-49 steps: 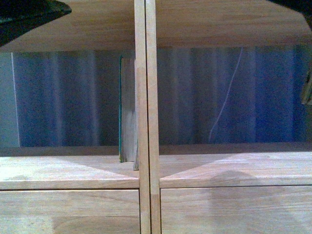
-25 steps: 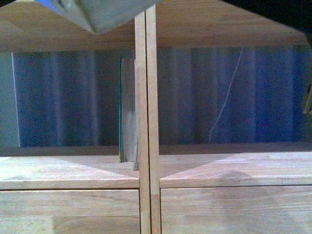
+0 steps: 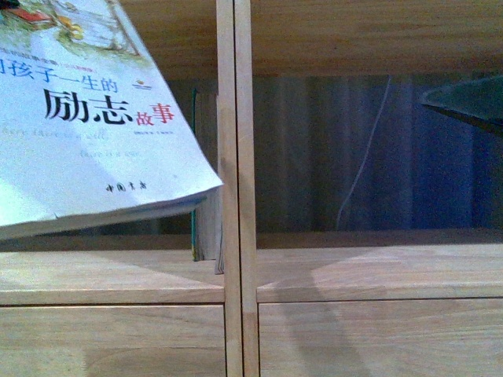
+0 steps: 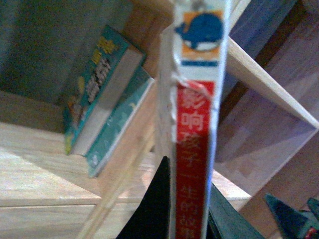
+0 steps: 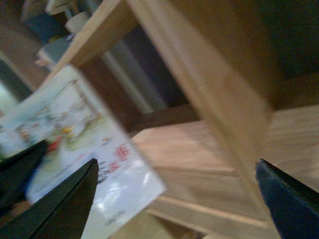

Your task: Organize books on shelf

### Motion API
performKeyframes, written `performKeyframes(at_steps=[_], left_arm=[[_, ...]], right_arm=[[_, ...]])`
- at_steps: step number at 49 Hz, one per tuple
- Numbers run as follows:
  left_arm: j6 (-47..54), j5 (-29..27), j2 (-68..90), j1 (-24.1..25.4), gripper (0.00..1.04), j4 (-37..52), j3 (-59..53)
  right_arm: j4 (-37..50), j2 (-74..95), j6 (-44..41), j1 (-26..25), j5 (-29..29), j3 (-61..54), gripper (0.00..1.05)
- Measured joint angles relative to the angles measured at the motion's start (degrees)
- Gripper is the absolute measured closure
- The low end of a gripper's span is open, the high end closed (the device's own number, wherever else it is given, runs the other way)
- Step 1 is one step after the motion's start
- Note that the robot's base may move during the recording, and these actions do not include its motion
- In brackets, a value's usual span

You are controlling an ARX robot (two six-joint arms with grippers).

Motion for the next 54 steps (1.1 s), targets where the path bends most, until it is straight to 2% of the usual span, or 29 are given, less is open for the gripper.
performKeyframes(at_steps=[7,11,18,23,25,30,41,50,54], left_arm=[[9.60,-2.60,-1.77,1.07,0.98,-2.86,1.70],[18.53,-6.32,-2.45,1.42,0.98,-2.45,1.79],[30.40,-8.72,-1.90,3.58,0.98,-0.13,1.55],[37.05,-6.49,0.24,7.48,0.98,2.71,1.31],[38.32,-6.03,1.49,9.03,0.98,3.87,1.27],[40.11,-4.33,5.68,12.41,0.98,8.31,1.05],[38.80,-0.48,17.66,15.91,0.98,19.45,3.43],[37.99,1.01,26.27,15.87,0.98,21.66,9.22],[38.16,1.25,30.67,15.15,0.98,21.62,12.48]], right_arm=[[1.88,2.47,-6.69,-4.09,9.09,-1.57,0.07],[1.01,4.50,-9.53,-7.08,14.71,-2.58,0.07],[-0.15,5.86,-11.15,-8.46,16.35,-3.39,0.07],[-0.15,5.84,-12.39,-8.41,16.83,-3.41,0.08],[0.72,5.25,-17.11,-8.44,19.58,-4.46,0.16],[4.37,1.14,-26.56,-9.94,19.58,-12.26,0.35],[9.27,-6.27,-30.95,-12.61,16.98,-25.40,0.77],[10.45,-10.45,-31.61,-14.08,15.85,-30.95,1.02],[10.47,-12.63,-31.91,-17.09,11.82,-33.35,1.02]])
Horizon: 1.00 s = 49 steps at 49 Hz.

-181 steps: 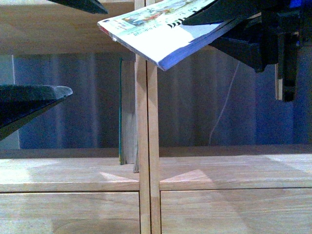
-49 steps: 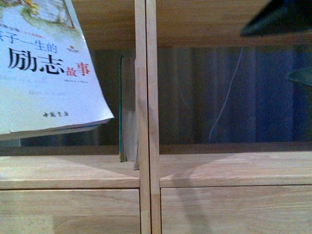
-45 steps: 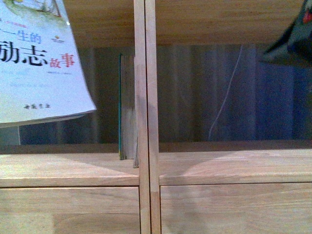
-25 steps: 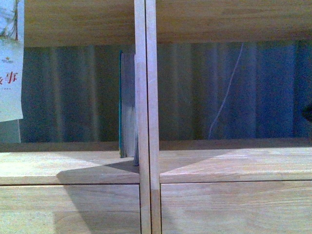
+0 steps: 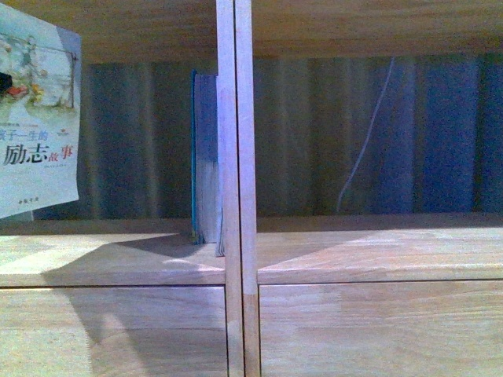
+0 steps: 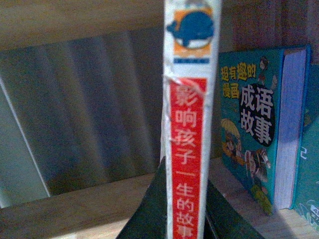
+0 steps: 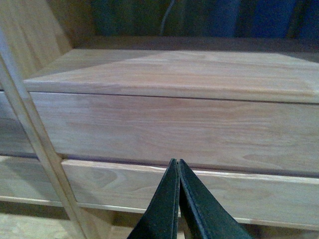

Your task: Organize books on shelf

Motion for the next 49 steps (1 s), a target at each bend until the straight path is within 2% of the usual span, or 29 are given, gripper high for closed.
performKeyframes(at_steps=[18,41,49], left_arm=[[1.86,-2.38,20.44,-5.57,0.98,-0.79,14.29],[3.80,-5.88,31.04,-10.97,0.98,-4.33,27.96],[4.28,-7.78,33.51,-13.07,0.98,-4.96,31.30]], right_arm=[[-2.67,-10.93,-0.02,-1.36,-0.42,-8.07,1.02],[-9.53,-21.35,-0.02,-1.36,-0.42,-11.43,1.02],[-9.25,-23.41,-0.04,-1.36,-0.42,-12.66,1.02]])
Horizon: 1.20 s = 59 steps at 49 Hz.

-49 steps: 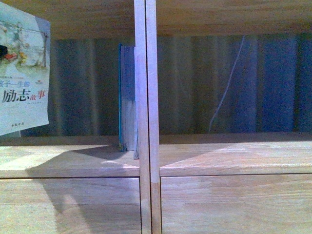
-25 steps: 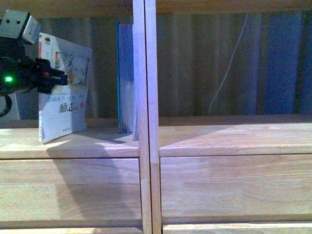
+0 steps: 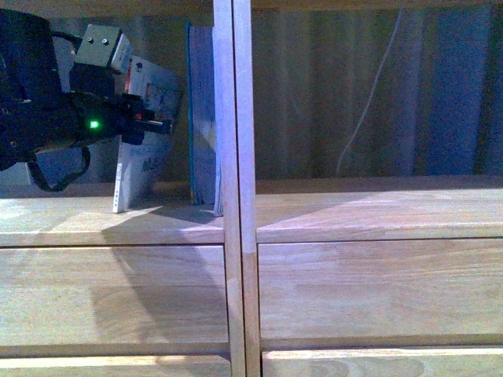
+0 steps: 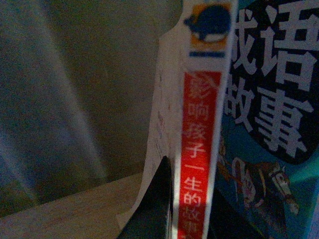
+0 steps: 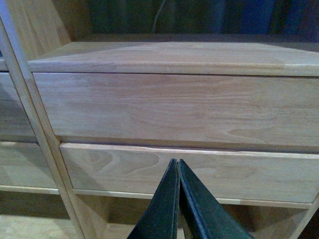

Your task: Organize books on shelf

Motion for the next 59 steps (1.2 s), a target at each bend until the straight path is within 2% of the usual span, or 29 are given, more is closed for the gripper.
performKeyframes(at_steps=[13,16,27,34,43,59], left_arm=[[0.00,-4.46,3.30,-3.21,0.98,0.04,4.04],[-0.11,-4.68,3.39,-3.48,0.84,0.42,3.98],[-0.50,-5.25,2.95,-3.76,0.49,1.01,0.52],[-0.94,-6.78,1.51,-3.61,0.29,1.07,-2.38],[-1.68,-8.79,-2.12,-3.43,0.06,-0.17,-5.99],[-5.03,-12.50,-12.28,-4.59,0.07,-1.95,-17.16]], right_arm=[[-6.01,-6.16,-0.02,0.00,0.00,-0.02,1.02],[-7.15,-7.28,-0.02,0.00,0.00,-0.02,1.02],[-10.01,-10.10,-0.02,0.00,0.00,0.00,1.02],[-19.32,-17.59,-0.02,0.00,-0.02,0.00,1.02],[-19.89,-19.76,-0.04,0.00,-0.04,0.00,1.02],[-19.98,-19.82,-0.02,0.00,0.00,0.00,1.02]])
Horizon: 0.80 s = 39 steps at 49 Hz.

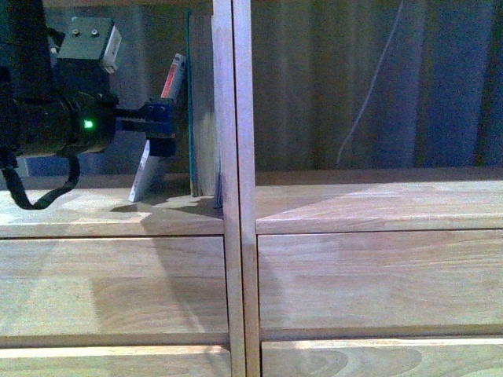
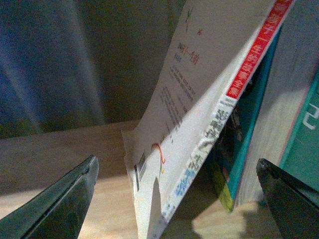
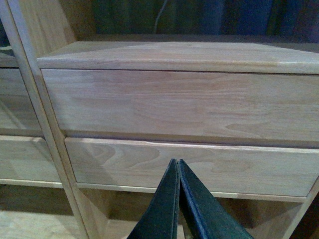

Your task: Organize books on shelf

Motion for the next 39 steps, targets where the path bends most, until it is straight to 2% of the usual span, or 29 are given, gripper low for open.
performKeyframes(at_steps=[15,17,22,28,39], left_arm=[[0.11,-10.84,-18.51,-1.92,0.07,0.11,-16.46],[0.52,-12.57,-22.91,-1.84,0.07,0.22,-19.98],[0.37,-15.08,-34.38,-0.15,0.07,-3.15,-27.82],[1.99,-17.59,-47.98,4.31,0.07,-7.23,-35.21],[2.80,-18.69,-64.59,7.15,0.07,-16.63,-43.69]], right_arm=[[0.00,0.00,0.00,0.00,0.00,0.00,1.02],[0.00,0.00,-0.11,0.00,0.00,0.00,0.96],[0.00,0.00,-0.11,0.00,0.00,0.00,0.73],[0.00,0.00,-0.11,0.00,0.00,0.00,0.46],[0.00,0.00,-0.11,0.00,0.00,0.00,0.11]])
